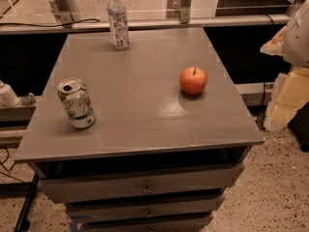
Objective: Move blue plastic bottle near apple
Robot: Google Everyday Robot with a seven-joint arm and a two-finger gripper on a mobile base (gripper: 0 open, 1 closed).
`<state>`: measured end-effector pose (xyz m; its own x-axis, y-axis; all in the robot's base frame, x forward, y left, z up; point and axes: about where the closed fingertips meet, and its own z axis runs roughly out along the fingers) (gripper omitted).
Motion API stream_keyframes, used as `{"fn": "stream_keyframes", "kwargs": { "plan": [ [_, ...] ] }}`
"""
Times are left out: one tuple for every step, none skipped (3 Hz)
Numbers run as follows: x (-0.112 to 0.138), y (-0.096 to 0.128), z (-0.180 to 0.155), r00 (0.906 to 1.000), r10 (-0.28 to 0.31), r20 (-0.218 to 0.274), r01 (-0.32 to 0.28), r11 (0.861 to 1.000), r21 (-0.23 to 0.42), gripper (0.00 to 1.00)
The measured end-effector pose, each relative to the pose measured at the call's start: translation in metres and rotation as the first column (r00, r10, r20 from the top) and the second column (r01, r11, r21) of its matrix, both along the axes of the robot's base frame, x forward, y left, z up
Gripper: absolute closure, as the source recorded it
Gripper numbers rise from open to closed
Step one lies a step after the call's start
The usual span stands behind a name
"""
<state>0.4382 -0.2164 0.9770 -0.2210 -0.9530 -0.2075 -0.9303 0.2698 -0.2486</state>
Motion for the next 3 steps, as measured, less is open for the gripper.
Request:
{"fn": "stream_keyframes", "kwargs": {
  "plan": [
    [0.000, 0.000, 0.000, 1.0000, 0.000, 0.000, 0.000, 1.000, 0.000, 0.00],
    [0.022, 0.008, -0.003, 0.9991, -0.006, 0.042, 0.004, 0.999, 0.045, 0.00],
    [0.079, 0.031, -0.006, 0.9898, 0.000, 0.142, -0.023, 0.987, 0.157, 0.00]
  ]
}}
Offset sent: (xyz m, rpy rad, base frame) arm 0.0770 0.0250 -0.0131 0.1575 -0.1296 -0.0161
